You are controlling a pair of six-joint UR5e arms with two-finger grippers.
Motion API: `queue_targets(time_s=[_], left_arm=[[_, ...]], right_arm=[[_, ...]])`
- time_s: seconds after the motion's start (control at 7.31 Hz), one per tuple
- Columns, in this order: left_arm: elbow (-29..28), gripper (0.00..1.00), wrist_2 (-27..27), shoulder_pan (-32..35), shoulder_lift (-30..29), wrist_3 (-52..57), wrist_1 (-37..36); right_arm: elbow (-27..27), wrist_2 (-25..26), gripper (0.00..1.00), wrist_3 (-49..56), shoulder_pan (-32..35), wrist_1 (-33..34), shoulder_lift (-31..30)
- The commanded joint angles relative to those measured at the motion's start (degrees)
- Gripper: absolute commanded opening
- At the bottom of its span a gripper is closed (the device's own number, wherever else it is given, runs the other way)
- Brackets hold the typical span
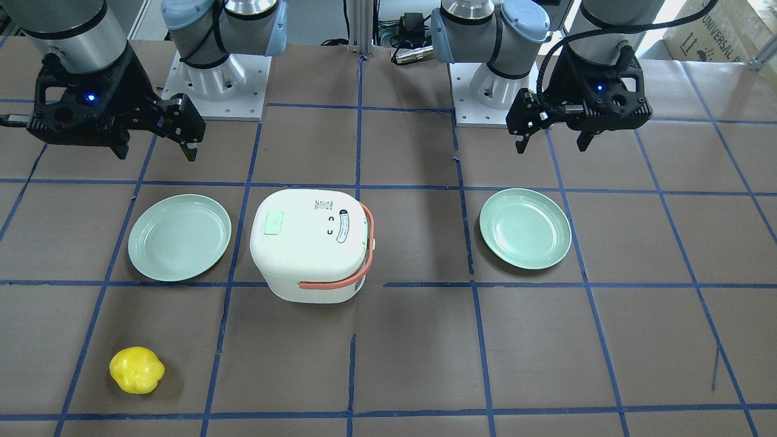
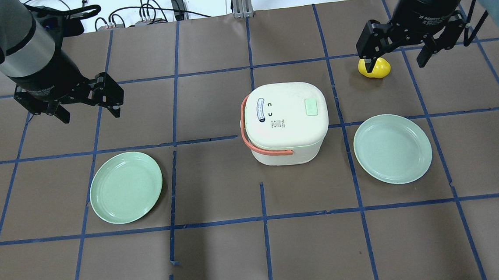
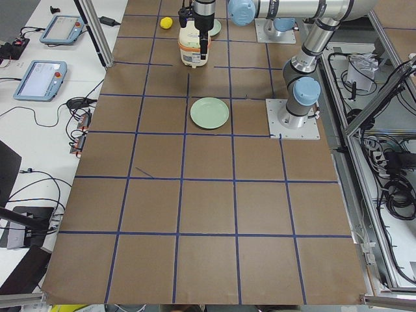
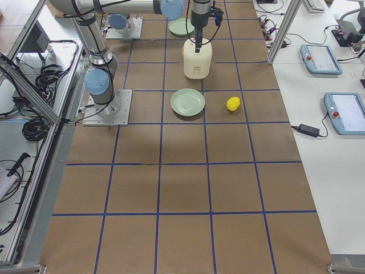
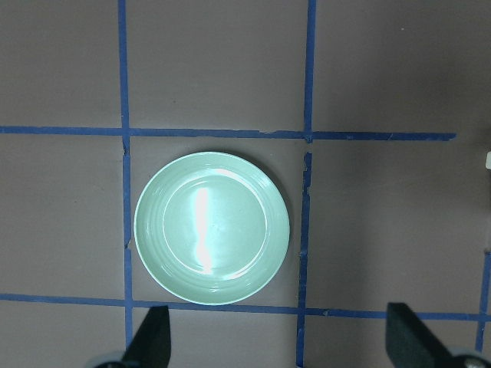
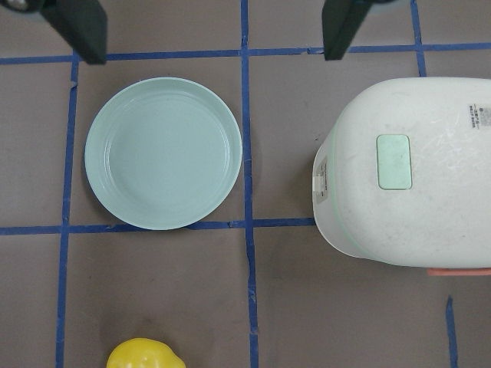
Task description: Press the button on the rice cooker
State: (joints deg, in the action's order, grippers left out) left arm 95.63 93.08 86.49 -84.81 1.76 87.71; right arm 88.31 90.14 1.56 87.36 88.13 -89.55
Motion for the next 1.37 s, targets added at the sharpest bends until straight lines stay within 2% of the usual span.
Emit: queue_targets(time_s=[0.0, 0.55, 0.68, 0.82, 0.96, 1.23], left_arm=[[0.0, 1.0, 0.0, 0.0, 0.0, 0.0, 0.0], [0.0, 1.0, 0.0, 0.0, 0.0, 0.0, 0.1], [0.0, 1.0, 0.0, 0.0, 0.0, 0.0, 0.0], [0.0, 1.0, 0.0, 0.0, 0.0, 0.0, 0.1], [0.0, 1.0, 0.0, 0.0, 0.0, 0.0, 0.0], [0.0, 1.0, 0.0, 0.0, 0.0, 0.0, 0.0]], right_arm=[[0.0, 0.0, 1.0, 0.1, 0.0, 0.0, 0.0], [-0.7, -0.7, 1.0, 0.1, 0.0, 0.4, 0.2], [-0.8, -1.0, 0.94, 0.0, 0.0, 3.3, 0.9], [-0.5, -0.8, 0.35, 0.8, 0.0, 6.9, 1.0], [-0.7, -0.8, 0.06, 0.8, 0.1, 6.9, 1.4], [-0.9, -1.6, 0.07, 0.8, 1.6, 6.3, 3.3]])
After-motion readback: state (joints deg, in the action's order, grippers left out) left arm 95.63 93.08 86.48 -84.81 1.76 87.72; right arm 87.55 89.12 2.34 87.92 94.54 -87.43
